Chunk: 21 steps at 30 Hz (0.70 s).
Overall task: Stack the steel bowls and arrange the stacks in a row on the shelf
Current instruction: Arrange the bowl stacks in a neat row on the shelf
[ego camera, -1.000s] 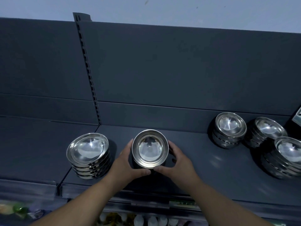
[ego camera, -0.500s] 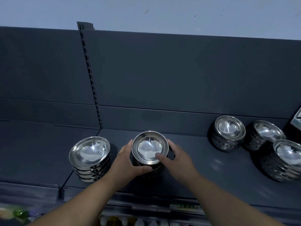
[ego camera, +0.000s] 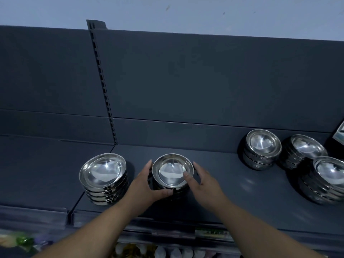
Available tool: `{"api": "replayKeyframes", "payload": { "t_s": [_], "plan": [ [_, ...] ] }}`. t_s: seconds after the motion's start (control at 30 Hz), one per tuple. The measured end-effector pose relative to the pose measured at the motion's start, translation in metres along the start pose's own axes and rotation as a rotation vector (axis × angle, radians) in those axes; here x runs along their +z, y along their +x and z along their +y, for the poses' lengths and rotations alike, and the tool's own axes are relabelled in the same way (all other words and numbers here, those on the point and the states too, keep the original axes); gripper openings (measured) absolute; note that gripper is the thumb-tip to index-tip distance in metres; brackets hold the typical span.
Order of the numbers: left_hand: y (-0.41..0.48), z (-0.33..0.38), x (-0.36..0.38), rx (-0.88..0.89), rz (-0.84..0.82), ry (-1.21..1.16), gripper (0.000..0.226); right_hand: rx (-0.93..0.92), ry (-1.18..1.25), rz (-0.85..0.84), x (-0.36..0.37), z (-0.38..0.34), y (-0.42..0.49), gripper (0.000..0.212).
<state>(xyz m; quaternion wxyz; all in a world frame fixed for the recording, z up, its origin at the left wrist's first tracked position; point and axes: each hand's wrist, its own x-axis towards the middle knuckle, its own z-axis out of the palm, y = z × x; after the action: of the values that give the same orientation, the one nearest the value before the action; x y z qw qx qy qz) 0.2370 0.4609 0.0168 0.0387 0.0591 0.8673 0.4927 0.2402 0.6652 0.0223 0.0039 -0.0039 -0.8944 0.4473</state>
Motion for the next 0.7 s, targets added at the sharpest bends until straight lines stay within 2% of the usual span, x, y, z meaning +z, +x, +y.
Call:
{"api": "replayKeyframes", "payload": {
  "t_s": [0.07,0.2,0.3,0.5,0.7],
  "plan": [
    [-0.001,-0.005,0.001,-0.022,-0.009,-0.036,0.115,0.017,0.045,0.032,0.001,0.006,-0.001,0.057],
    [-0.005,-0.013,0.008,-0.042,-0.020,-0.089,0.103,0.031,0.116,0.062,0.005,0.018,-0.005,0.035],
    [-0.008,-0.010,0.015,-0.033,-0.023,-0.123,0.091,0.060,0.174,0.042,0.011,0.023,-0.007,0.032],
    [-0.003,-0.016,0.016,-0.035,-0.013,-0.154,0.086,0.062,0.210,0.052,0.011,0.021,-0.006,0.024],
    [-0.001,-0.022,0.016,-0.033,-0.008,-0.093,0.084,0.033,0.188,0.012,0.009,0.030,-0.008,0.033]
  ]
}}
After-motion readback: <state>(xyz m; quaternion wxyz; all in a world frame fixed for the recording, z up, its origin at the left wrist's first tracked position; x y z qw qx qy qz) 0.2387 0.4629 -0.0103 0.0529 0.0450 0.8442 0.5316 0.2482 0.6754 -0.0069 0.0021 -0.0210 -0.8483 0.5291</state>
